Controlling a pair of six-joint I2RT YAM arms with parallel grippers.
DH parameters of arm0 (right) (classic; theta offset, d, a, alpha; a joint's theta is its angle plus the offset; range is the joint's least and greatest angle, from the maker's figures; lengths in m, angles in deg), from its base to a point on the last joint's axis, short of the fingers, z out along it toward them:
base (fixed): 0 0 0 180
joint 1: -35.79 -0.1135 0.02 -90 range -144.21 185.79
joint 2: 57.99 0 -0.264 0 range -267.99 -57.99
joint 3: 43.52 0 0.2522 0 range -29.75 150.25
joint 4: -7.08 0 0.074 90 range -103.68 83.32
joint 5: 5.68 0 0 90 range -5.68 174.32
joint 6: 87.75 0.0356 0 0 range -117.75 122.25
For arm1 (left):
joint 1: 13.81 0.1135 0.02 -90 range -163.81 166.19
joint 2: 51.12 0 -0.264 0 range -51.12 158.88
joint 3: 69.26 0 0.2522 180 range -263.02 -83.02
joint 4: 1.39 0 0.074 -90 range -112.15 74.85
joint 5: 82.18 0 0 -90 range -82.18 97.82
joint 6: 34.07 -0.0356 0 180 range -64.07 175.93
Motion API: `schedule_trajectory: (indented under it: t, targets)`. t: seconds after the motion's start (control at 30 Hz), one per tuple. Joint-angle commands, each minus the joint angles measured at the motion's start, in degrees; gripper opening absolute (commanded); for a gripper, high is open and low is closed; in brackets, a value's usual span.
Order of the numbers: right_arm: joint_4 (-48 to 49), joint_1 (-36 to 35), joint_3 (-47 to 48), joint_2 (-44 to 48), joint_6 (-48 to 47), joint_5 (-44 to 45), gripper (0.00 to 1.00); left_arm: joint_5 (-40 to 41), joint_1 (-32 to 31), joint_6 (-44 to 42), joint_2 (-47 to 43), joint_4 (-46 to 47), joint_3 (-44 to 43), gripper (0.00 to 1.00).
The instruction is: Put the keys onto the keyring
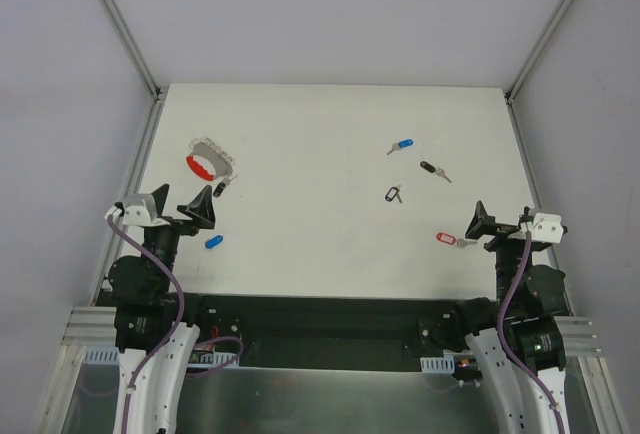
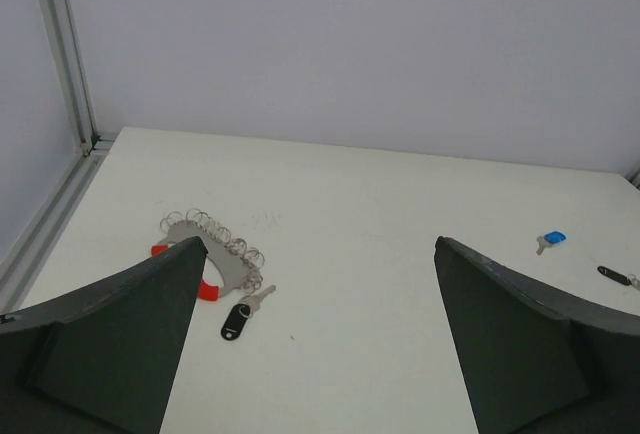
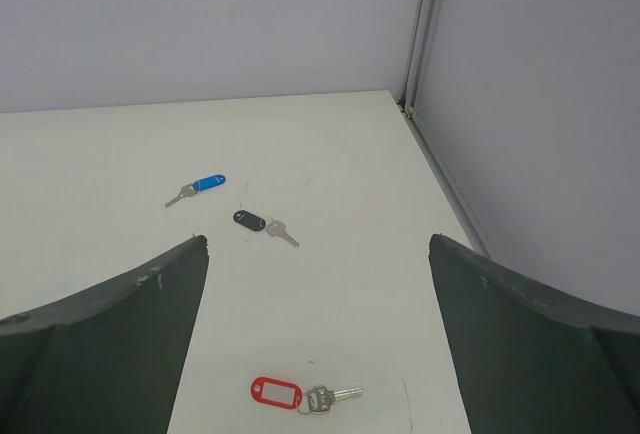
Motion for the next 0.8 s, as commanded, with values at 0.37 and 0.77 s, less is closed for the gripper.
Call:
schedule_trajectory:
  t: [0.37,0.77]
  targets:
    - [0.8,-1.2,1.3,7.2,1.3,2.5,0.96,3.2,-0.1,1.4,7.1,1.7,-0.5,0.99]
    - [0.3,-5.1,1.0,8.2,1.4,2.5,0.96,16.7,-0.1,16.8,36.5,-10.8,-10.9,0.99]
